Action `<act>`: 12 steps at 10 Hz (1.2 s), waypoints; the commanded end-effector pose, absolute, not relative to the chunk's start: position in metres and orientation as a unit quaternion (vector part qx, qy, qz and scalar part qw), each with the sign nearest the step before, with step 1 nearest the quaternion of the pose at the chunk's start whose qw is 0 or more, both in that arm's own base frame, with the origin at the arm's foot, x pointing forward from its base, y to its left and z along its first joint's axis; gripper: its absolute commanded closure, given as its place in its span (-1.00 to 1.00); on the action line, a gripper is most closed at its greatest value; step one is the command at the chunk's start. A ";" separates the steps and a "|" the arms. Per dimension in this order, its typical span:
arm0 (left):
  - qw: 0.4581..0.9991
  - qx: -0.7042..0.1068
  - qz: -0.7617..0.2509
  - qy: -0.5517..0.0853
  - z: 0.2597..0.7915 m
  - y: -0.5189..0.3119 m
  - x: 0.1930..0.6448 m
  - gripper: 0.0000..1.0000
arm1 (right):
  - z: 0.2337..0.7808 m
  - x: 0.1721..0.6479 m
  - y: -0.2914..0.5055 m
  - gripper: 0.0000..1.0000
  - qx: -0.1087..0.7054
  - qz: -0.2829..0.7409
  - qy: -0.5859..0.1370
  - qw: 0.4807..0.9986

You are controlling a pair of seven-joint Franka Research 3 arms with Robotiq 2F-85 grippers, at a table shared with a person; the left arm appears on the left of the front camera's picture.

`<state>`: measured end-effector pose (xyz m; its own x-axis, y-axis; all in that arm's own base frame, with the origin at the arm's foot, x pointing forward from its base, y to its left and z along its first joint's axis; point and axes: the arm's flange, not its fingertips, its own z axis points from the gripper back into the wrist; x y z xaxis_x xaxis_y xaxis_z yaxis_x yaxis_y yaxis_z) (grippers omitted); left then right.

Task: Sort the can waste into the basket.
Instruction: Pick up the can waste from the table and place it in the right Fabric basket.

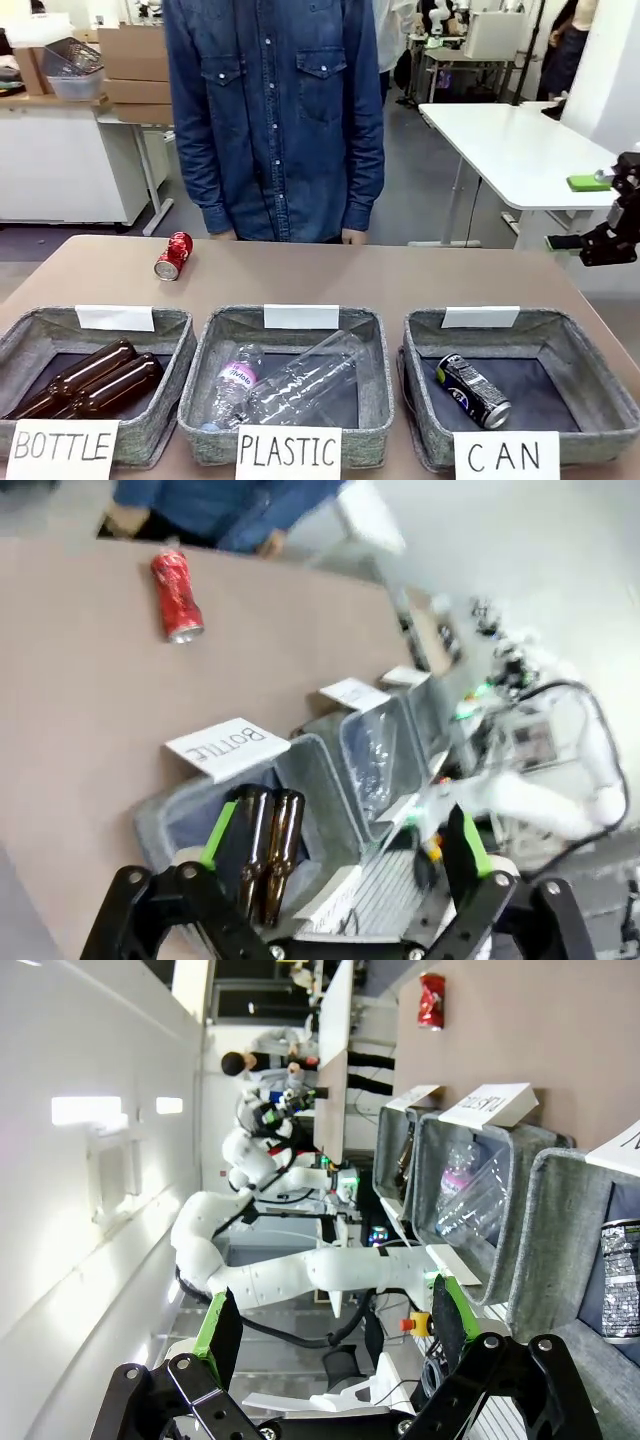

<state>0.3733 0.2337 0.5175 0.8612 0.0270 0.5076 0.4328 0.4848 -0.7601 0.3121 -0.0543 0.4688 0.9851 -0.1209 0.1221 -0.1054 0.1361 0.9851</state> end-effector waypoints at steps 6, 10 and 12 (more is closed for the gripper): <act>0.958 -0.229 -0.173 -0.016 0.479 0.003 0.578 -1.00 | 0.468 0.312 -0.057 -1.00 0.655 0.009 -0.092 0.750; 0.977 -0.163 -0.100 -0.095 0.400 -0.056 0.595 -1.00 | 0.468 0.312 -0.057 -1.00 0.655 0.009 -0.092 0.750; 0.966 -0.199 -0.142 -0.080 0.413 -0.060 0.601 -1.00 | 0.468 0.312 -0.057 -1.00 0.655 0.009 -0.092 0.750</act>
